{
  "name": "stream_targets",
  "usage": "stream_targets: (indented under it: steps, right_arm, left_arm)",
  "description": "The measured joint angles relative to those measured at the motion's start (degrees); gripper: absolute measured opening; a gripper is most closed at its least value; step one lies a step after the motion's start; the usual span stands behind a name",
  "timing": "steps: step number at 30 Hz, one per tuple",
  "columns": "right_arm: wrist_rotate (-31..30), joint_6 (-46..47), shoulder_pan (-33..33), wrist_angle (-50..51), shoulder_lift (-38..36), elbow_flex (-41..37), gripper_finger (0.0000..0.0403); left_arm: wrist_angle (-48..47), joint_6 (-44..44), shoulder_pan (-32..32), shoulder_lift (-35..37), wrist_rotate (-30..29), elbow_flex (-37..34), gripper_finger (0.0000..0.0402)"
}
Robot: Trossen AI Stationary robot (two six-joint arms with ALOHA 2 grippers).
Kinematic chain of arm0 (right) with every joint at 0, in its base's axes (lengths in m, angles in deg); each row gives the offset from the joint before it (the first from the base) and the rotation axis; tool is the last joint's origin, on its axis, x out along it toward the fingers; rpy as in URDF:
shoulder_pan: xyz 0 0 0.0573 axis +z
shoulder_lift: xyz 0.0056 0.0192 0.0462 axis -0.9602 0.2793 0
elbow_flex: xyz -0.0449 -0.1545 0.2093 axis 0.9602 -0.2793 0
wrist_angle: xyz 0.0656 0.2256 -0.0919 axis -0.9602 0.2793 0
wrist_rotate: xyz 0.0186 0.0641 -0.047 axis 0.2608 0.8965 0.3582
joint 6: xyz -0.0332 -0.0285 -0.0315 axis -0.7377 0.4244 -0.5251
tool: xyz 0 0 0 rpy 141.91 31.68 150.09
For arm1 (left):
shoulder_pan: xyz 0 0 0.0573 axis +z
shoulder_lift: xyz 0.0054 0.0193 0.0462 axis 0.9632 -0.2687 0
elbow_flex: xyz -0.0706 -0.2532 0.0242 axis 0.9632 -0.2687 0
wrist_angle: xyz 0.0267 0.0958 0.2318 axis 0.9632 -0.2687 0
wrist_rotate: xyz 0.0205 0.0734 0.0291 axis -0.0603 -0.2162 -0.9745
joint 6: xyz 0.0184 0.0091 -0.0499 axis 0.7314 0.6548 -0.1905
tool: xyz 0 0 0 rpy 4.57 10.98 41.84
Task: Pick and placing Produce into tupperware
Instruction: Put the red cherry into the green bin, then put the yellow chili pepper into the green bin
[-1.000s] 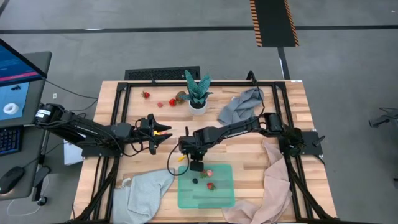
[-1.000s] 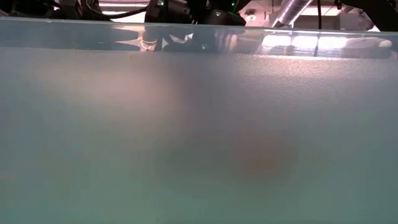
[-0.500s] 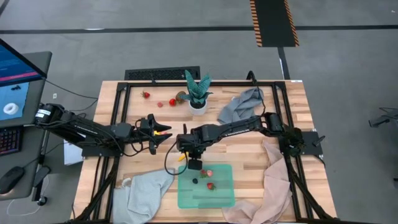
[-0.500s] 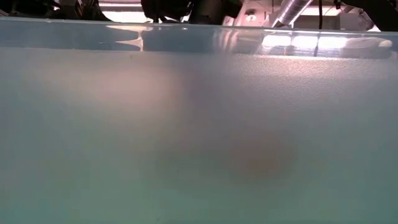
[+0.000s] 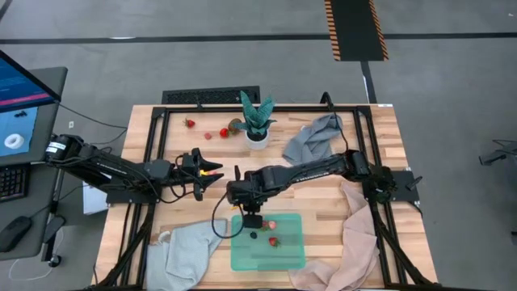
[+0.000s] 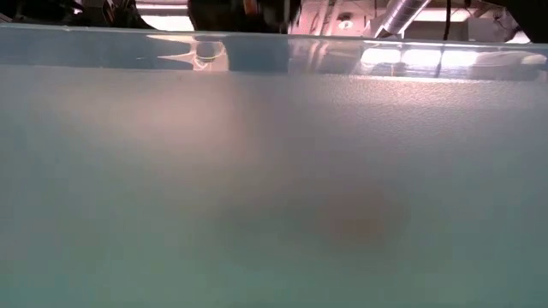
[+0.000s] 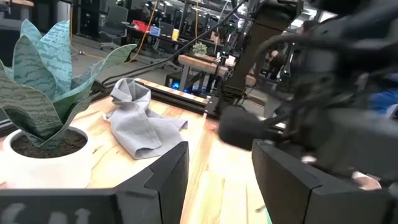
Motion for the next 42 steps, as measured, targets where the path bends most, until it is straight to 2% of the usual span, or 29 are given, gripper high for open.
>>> stream_targets:
  steps: [5,14,23,31,42]
  right_arm:
    - [0.03,2.49,3.07,-0.27,-0.04,2.59,0.0054]
    - [1.27,6.42,8.28,-3.3,0.85,2.6,0.0057]
    - [-0.13,7.13,8.3,-4.34,0.74,2.29,0.0127]
    - [-0.19,-0.76,4.82,-4.85,0.74,2.29,0.0179]
    - [-0.26,-14.89,-3.89,-5.36,0.74,2.29,0.0173]
  left_arm:
    - [0.0,-0.53,0.0,0.0,0.0,0.0,0.0167]
    - [0.2,-1.39,0.0,0.0,-0.01,0.0,0.0167]
    - [0.77,-1.56,0.0,0.0,0.0,0.0,0.0167]
    - [-0.33,-1.6,0.0,0.0,0.01,0.0,0.0167]
    - [-2.18,-1.32,0.0,0.0,-0.43,0.0,0.0167]
